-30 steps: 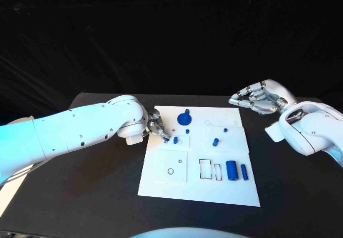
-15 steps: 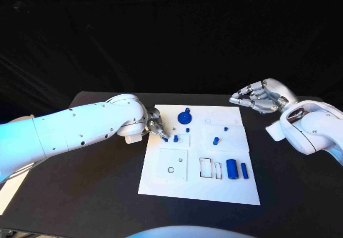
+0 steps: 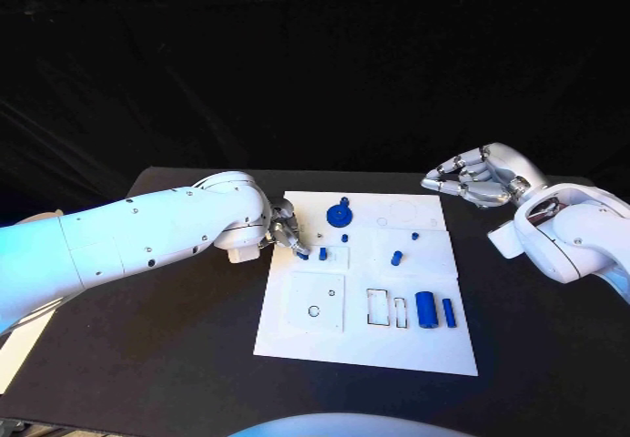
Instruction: Assemble the parts on the task board
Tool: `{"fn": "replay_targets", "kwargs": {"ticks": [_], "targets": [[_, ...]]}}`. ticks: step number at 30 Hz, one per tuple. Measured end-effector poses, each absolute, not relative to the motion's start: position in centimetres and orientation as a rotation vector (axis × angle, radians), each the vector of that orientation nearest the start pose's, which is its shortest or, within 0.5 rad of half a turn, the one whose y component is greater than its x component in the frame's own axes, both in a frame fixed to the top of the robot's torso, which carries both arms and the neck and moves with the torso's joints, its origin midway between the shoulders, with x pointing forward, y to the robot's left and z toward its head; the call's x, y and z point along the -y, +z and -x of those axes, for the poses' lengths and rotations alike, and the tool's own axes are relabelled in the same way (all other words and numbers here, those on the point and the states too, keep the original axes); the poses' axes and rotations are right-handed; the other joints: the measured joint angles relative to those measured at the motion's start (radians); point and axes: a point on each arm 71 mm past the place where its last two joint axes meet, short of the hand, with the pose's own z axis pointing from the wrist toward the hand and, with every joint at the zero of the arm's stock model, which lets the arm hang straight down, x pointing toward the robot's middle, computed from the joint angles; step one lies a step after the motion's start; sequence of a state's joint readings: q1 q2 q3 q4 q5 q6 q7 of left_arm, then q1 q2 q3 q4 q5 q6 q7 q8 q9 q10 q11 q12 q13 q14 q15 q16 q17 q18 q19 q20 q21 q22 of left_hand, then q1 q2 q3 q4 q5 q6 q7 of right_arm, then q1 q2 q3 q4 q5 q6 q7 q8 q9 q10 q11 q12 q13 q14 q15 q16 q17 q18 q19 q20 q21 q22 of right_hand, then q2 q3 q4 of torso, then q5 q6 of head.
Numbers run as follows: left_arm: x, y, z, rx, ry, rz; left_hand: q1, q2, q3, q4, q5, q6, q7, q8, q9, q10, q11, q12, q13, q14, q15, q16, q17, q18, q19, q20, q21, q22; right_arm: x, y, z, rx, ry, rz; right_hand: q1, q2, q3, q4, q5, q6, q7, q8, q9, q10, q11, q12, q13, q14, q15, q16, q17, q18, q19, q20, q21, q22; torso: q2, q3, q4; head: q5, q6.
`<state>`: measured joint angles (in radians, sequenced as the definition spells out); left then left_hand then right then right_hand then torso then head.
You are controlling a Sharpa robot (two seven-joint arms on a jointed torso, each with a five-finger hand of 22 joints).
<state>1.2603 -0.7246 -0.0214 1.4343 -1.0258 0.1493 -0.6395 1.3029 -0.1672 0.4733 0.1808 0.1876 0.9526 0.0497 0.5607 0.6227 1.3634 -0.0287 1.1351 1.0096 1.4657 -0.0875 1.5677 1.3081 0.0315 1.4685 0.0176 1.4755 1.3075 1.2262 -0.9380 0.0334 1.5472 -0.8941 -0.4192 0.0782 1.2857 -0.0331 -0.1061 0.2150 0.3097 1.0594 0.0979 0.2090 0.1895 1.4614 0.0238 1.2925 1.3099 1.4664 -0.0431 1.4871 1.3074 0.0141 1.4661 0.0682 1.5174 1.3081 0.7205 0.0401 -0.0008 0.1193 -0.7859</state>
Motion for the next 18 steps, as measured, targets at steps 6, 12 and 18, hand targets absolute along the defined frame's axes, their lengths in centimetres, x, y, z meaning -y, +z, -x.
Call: {"fn": "replay_targets", "kwargs": {"ticks": [6,12,18], "targets": [[-18.74,-20.04,-50.26,-2.327,-0.339,0.244,-0.002,0.0,0.005,-0.005,0.0,0.0,0.0,0.0,0.001,0.0,0.0,0.0,0.001,0.0,0.0,0.0,0.0,0.0,0.0,0.0,0.0,0.0,24.58,-13.62,-49.51,-1.519,0.964,-0.368,0.0,0.0,-0.001,-0.001,0.0,0.0,0.0,0.002,0.001,0.0,0.0,0.0,0.0,0.0,0.0,0.0,0.0,0.0,0.0,0.0,0.0,0.0,0.0,0.0,0.0,0.0,0.0],[-18.62,-20.05,-50.39,-2.328,-0.335,0.244,-0.036,-0.004,0.034,-0.034,0.0,0.005,-0.002,0.006,0.003,0.009,-0.009,0.0,0.005,0.0,0.0,0.0,0.0,0.0,0.0,0.0,0.0,0.0,24.58,-13.61,-49.49,-1.519,0.965,-0.368,0.0,0.0,-0.001,-0.001,0.0,0.0,0.0,0.002,0.001,0.0,0.0,0.0,0.001,0.0,0.0,0.0,0.0,0.0,0.0,0.0,0.0,0.0,0.0,0.0005,-0.0001,0.0,-0.001],[-18.54,-20.1,-50.55,-2.332,-0.331,0.245,-0.085,-0.005,0.067,-0.077,0.0,0.016,-0.009,0.008,0.005,0.018,-0.014,0.001,0.007,0.0,-0.007,0.0,0.0,0.0,0.0,0.0,0.006,0.0,24.61,-13.61,-49.46,-1.519,0.965,-0.368,0.0,0.0,-0.001,-0.001,0.0,0.0,0.0,0.002,0.001,0.0,0.0,0.0,0.0,0.0,0.0,0.0,0.0,0.0,0.0,0.0,0.0,0.0,0.0,0.0014,-0.0004,-0.001,-0.002]]}}
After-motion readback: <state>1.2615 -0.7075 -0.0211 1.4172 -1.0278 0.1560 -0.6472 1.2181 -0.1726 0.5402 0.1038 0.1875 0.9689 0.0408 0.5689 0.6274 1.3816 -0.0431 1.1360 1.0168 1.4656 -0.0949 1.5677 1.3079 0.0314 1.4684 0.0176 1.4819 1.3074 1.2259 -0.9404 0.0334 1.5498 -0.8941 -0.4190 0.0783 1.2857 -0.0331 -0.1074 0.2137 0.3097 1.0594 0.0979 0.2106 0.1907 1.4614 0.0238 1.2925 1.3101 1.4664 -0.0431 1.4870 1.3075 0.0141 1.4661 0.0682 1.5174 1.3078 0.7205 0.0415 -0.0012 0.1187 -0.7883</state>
